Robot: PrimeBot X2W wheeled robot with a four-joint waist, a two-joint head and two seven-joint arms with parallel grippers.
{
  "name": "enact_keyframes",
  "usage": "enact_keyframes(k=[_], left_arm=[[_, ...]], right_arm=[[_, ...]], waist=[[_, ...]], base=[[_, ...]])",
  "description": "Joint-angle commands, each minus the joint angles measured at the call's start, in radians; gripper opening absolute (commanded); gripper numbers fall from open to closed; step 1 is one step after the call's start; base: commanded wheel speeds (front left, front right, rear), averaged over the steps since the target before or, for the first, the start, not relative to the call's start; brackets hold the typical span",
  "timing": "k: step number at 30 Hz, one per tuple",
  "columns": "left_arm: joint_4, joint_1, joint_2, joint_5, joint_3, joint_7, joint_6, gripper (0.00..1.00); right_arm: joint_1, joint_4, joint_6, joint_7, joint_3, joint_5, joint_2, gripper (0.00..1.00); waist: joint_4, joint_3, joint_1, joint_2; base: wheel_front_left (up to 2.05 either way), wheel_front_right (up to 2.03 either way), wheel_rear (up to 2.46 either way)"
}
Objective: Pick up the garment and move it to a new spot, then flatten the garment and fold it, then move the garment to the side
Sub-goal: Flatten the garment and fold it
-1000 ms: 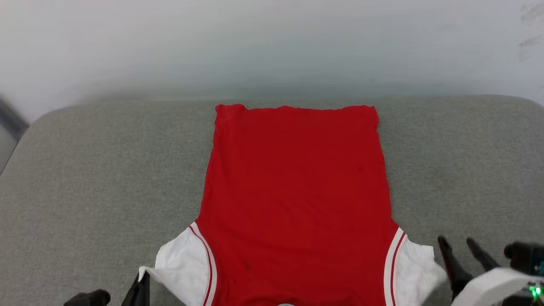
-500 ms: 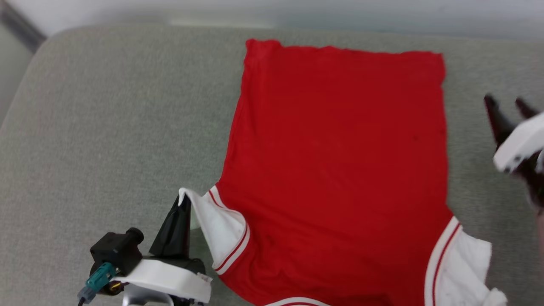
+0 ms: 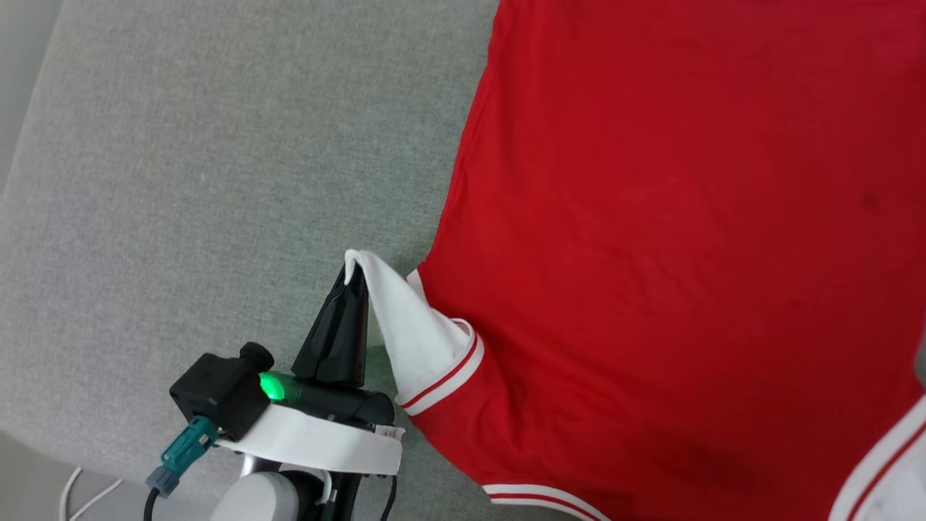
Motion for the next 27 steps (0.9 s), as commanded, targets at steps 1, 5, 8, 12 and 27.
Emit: enact_keyframes(k=[1,5,8,12,27], left_arm=[[-0.008,-0.017,-0.006,0.009,-0.002,-0.006,-0.007,0.0],[-0.01,-0.022,-0.015,0.01,0.001,-0.013,-0.019,0.0],[-0.007,-0.018,-0.018,0.012,0.006,-0.013,-0.024,0.0],[-0.003,-0.012,-0.02,0.014,0.011,-0.015,-0.029,0.0],[0.094,0.037,0.007,-0.005,0.045,0.003,-0.008,0.0]], right_arm=[[-0.024,0.015,0.0,0.017,-0.006,-0.02,0.005,1.0],[-0.029,0.085,0.0,0.082,-0.044,-0.072,0.024,1.0],[0.011,0.159,-0.001,0.167,-0.102,-0.112,0.05,1.0],[0.037,0.186,-0.001,0.213,-0.138,-0.155,0.064,0.92],[0.091,0.061,-0.001,0.071,-0.095,-0.172,0.033,0.0]], waist=[[0.039,0.048,-0.0003,0.0],[0.049,0.069,-0.0003,0.0],[0.051,0.071,-0.0003,0.0],[0.052,0.069,-0.0003,0.0],[-0.012,-0.164,-0.0003,0.0]], base=[[0.0,0.0,0.0],[0.0,0.0,0.0],[0.0,0.0,0.0],[0.0,0.0,0.0],[0.0,0.0,0.0]])
